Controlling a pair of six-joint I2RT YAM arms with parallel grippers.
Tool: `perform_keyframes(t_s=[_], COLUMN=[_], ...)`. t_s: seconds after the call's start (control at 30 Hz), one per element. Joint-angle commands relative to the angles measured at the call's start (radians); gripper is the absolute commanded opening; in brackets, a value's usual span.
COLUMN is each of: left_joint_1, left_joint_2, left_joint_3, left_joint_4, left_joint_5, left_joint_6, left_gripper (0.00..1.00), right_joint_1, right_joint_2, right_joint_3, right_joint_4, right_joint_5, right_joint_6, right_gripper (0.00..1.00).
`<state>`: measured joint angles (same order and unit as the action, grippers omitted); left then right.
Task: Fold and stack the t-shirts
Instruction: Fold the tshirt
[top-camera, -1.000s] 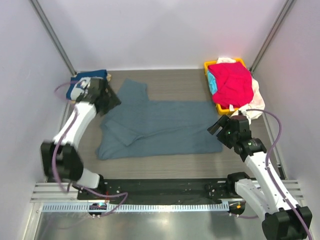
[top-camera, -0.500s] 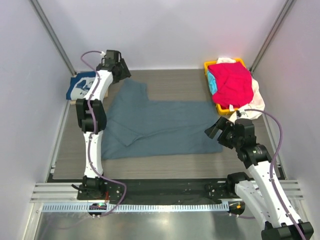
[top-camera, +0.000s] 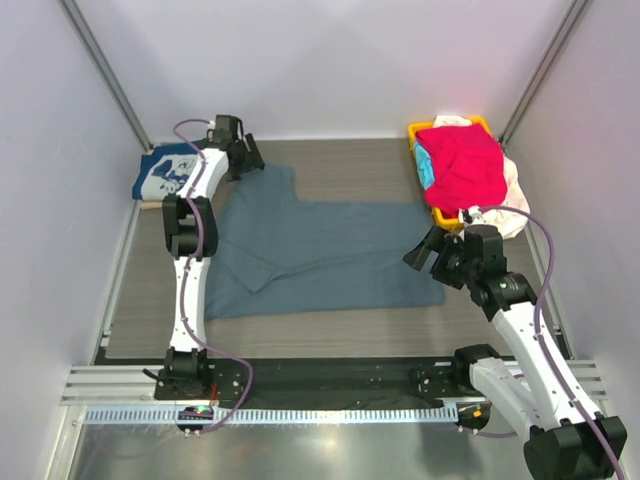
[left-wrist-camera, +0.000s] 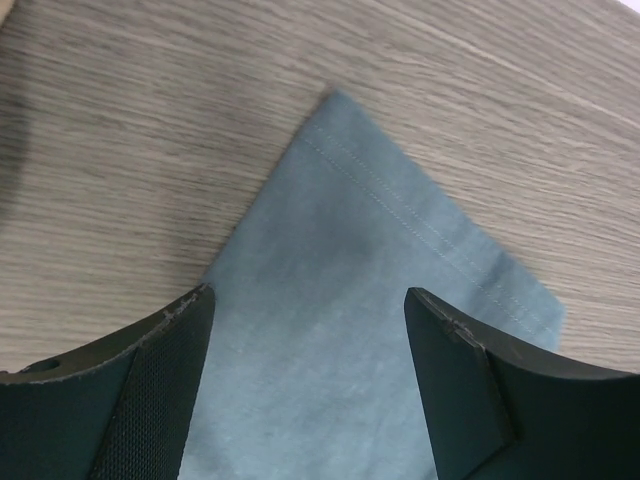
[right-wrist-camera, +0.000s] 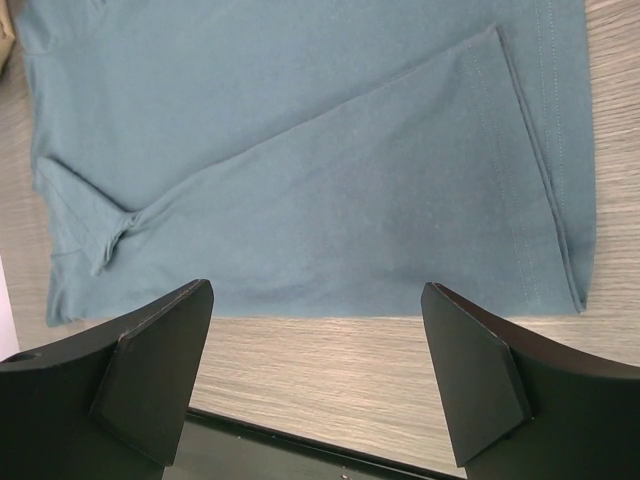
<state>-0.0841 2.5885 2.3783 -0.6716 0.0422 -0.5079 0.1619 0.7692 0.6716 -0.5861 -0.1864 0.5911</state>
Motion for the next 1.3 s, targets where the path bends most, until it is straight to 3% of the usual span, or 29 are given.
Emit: perform_keyframes(t_s=[0.0, 0.3, 0.6, 0.87, 0.97, 1.07, 1.27], left_joint_1=[0.003, 0.001, 0.007, 0.007, 0.009, 0.009, -0.002], left_joint_2=[0.007, 0.05, 0.045, -0.015, 0.037, 0.116, 0.099], left_joint_3=[0.044, 0.042, 0.087, -0.027, 0.041, 0.107, -0.04], left_joint_4=[0.007, 0.029, 0.07, 0.224, 0.19, 0.136, 0.139], left_joint_5=[0.059, 0.085, 0.004, -0.079, -0.048, 0.076, 0.14], left_joint_6=[0.008, -0.021, 0.006, -0.003, -0.03, -0.085, -0.168], left_gripper=[0.78, 0.78, 0.78, 0.79, 0.81, 0.8, 0.66], right_joint_1=[0.005, 0.005, 0.005, 0.005, 0.005, 0.005, 0.005], right_joint_2=[0.021, 0.041, 0.007, 0.024, 0.035, 0.054, 0.079], right_joint_3=[0.025, 0.02, 0.008, 0.009, 0.013, 0.019, 0.02], right_joint_4=[0.063, 0.08, 0.068, 0.068, 0.069, 0.077, 0.089], right_joint_5=[-0.027, -0.025, -0.031, -0.031, -0.028, -0.024, -0.016], right_joint_6=[-0.024, -0.024, -0.024, -0.024, -0.03, -0.037, -0.039], right_gripper=[0.92, 0.92, 0.92, 0.92, 0.92, 0.92, 0.92])
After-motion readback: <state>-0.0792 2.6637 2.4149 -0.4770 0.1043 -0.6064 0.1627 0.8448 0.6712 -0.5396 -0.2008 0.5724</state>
